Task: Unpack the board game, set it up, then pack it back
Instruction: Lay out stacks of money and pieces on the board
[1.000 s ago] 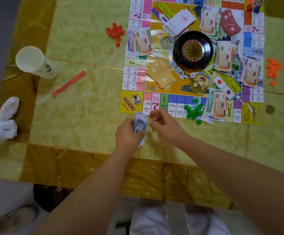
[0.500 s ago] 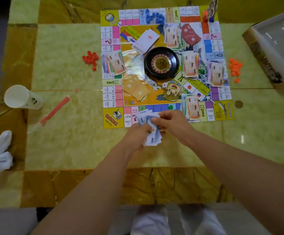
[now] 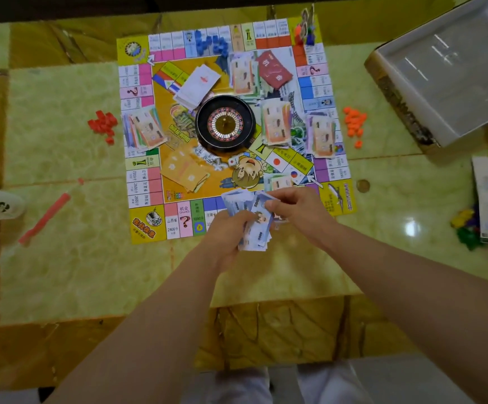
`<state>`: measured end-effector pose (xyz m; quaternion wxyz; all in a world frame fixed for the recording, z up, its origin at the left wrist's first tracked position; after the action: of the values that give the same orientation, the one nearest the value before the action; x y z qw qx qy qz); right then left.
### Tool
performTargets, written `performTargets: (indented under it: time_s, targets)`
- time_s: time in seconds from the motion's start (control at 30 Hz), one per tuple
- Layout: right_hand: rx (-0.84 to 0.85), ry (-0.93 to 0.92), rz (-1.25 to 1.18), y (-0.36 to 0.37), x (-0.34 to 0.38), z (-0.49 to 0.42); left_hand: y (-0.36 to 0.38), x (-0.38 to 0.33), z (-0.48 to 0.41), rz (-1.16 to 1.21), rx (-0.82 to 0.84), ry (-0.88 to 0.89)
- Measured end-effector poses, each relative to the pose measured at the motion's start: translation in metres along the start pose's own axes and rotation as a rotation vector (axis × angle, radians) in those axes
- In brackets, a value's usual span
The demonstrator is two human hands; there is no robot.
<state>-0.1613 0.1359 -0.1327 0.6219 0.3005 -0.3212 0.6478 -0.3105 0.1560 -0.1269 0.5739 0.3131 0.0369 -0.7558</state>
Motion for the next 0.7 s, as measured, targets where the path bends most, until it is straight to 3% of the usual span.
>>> performTargets:
  time_s: [0.17, 0.5, 0.63, 0.7]
  targets:
    - [-0.13, -0.005, 0.068, -0.031, 0.007, -0.02, -0.015, -0.009, -0.013, 0.059, -0.158, 0.037]
    - [-0.231, -0.028, 0.473, -0.041, -0.009, -0.061, -0.014, -0.016, -0.034, 0.057, -0.207, 0.059]
    - [-0.213, -0.076, 0.379, -0.048, -0.001, -0.059, -0.002, -0.023, -0.043, -0.007, -0.253, 0.059]
    - [-0.09, -0.095, 0.25, -0.051, 0.006, -0.055, 0.008, -0.031, -0.047, 0.0, -0.244, 0.067]
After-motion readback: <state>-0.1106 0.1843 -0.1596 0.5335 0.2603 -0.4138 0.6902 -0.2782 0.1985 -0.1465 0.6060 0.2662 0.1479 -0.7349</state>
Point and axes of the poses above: each hand's wrist, its own z-axis away from the middle knuckle, its own y-axis out of the palm, x = y × z, the point moved 4 cm from there along -z, towards the middle knuckle, and after that the axes turned 12 degrees about x, right-handed, at the moved point
